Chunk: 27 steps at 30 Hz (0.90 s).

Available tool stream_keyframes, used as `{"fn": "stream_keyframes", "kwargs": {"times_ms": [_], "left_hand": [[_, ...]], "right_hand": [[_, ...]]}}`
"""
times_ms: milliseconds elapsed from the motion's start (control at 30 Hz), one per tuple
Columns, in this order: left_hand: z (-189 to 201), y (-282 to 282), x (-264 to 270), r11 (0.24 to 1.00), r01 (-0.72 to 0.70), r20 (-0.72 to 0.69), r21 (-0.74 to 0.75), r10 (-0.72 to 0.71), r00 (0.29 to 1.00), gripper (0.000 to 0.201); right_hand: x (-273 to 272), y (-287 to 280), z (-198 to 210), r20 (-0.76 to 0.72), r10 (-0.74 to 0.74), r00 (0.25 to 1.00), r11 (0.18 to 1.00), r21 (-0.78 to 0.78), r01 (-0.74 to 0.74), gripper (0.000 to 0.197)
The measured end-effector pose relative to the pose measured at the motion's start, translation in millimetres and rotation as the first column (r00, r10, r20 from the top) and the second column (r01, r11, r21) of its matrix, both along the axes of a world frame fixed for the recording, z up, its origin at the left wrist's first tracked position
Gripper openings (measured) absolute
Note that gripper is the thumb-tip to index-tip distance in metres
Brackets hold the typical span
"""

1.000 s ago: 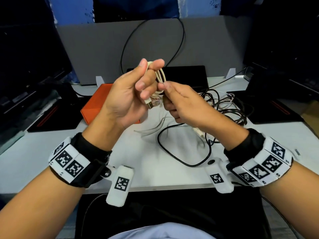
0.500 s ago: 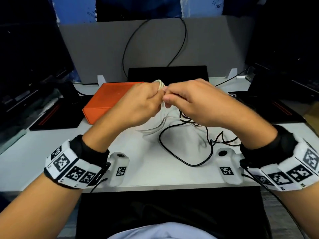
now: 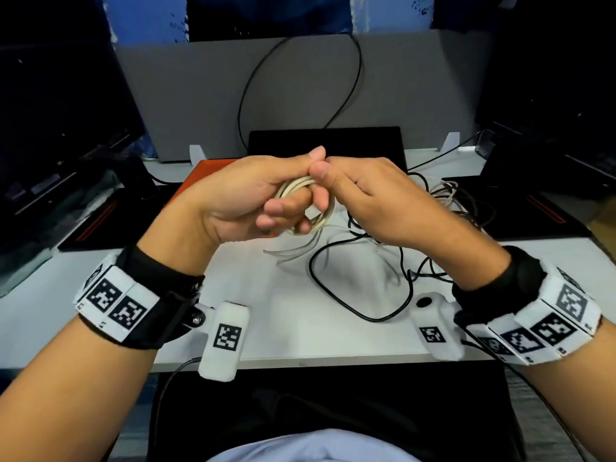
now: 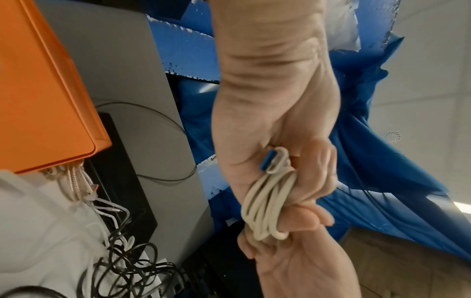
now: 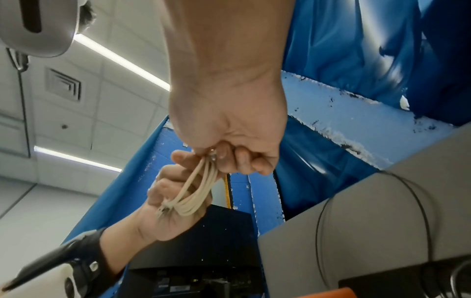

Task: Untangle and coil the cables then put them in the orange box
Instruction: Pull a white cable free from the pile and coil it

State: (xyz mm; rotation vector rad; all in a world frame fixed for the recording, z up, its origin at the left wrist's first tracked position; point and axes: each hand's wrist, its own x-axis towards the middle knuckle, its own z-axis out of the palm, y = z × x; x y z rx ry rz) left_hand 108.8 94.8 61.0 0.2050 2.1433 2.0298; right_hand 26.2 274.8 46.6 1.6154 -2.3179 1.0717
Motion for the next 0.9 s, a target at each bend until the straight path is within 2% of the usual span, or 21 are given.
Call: {"fn": "stream_keyframes", "kwargs": {"times_ms": [100,167,267,367,433,500,567,600,700,733,767,833,900], "left_hand": [[0.8,12.4,-3.5,0.974,-0.222,-0.027,0.053,0.224,0.974,0.048],[0.2,17.3,-4.1,0.946,-0.323,-0.075,0.026,0.324,0.943,0.044],[-1.0,18.9,-3.4,0.935,-0.353,-0.096,0.022,0.354,0.93,0.044],[-2.9,21.9,-3.8,0.931,-0.363,-0.137,0.024,0.363,0.922,0.041],[-3.3,19.5,-3.9,0.905,-0.418,-0.228,-0.076,0.393,0.891,0.039],[-1.5,13.6,-2.5,0.852,-0.471,-0.322,-0.227,0.391,0.862,0.038],[3.7,10.1,3.0,0.801,-0.494,-0.358,-0.338,0.376,0.855,0.029],[6.5,8.9,6.1,0.762,-0.51,-0.381,-0.398,0.369,0.848,0.025],[12.3,4.7,10.4,0.573,-0.609,-0.485,-0.548,0.376,0.79,0.024],[13.5,3.4,11.1,0.563,-0.615,-0.485,-0.552,0.383,0.786,0.027],[14.5,3.1,11.8,0.595,-0.593,-0.459,-0.542,0.381,0.803,0.029],[15.0,4.5,13.2,0.713,-0.495,-0.362,-0.496,0.348,0.865,0.026],[13.2,5.7,13.7,0.783,-0.411,-0.307,-0.467,0.291,0.906,0.018]], "right_hand": [[-4.1,-4.2,-3.2,0.029,-0.096,0.995,0.993,-0.069,0.098,0.044],[-5.0,-3.6,-4.5,0.074,-0.081,0.994,0.994,-0.068,0.086,0.045],[-5.4,-1.3,-6.4,0.161,-0.001,0.987,0.998,-0.067,0.012,0.052],[-7.5,-2.7,-6.2,0.075,-0.055,0.996,0.997,-0.053,0.059,0.047],[-9.5,-2.9,-4.0,0.007,-0.125,0.992,0.991,-0.036,0.125,0.045],[-12.7,0.1,-1.7,-0.05,-0.18,0.982,0.984,-0.01,0.179,0.045],[-15.6,3.5,-0.1,-0.1,-0.2,0.975,0.978,0.036,0.204,0.045],[-16.1,4.4,0.2,-0.114,-0.198,0.974,0.977,0.062,0.206,0.045],[-15.5,3.8,-0.1,-0.168,-0.198,0.966,0.965,0.139,0.222,0.043],[-15.1,2.7,-1.1,-0.197,-0.211,0.958,0.957,0.158,0.243,0.042],[-15.7,1.4,-2.6,-0.234,-0.227,0.945,0.948,0.17,0.269,0.041],[-15.5,0.4,-4.2,-0.282,-0.256,0.924,0.936,0.167,0.311,0.041],[-14.7,0.9,-3.5,-0.247,-0.271,0.93,0.936,0.156,0.314,0.043]]}}
